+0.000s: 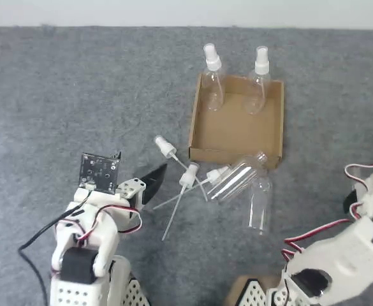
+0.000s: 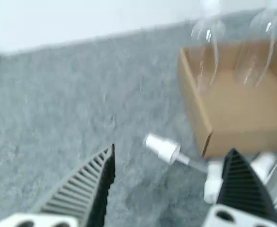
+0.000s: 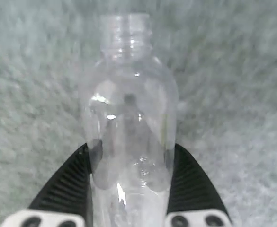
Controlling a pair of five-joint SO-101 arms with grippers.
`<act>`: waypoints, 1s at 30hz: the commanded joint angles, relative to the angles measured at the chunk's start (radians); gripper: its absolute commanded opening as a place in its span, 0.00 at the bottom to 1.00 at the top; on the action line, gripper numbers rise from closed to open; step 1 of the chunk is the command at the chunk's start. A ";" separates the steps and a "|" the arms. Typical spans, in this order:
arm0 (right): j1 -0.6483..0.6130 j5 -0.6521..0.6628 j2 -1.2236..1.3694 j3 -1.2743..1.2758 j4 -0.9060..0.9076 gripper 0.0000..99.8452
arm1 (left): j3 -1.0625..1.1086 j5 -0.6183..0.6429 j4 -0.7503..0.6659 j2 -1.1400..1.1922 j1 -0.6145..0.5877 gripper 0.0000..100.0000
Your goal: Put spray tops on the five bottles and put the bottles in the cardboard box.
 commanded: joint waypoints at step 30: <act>-0.053 -0.084 -0.380 0.405 -0.269 0.11 | -1.144 0.456 0.021 1.841 0.008 0.24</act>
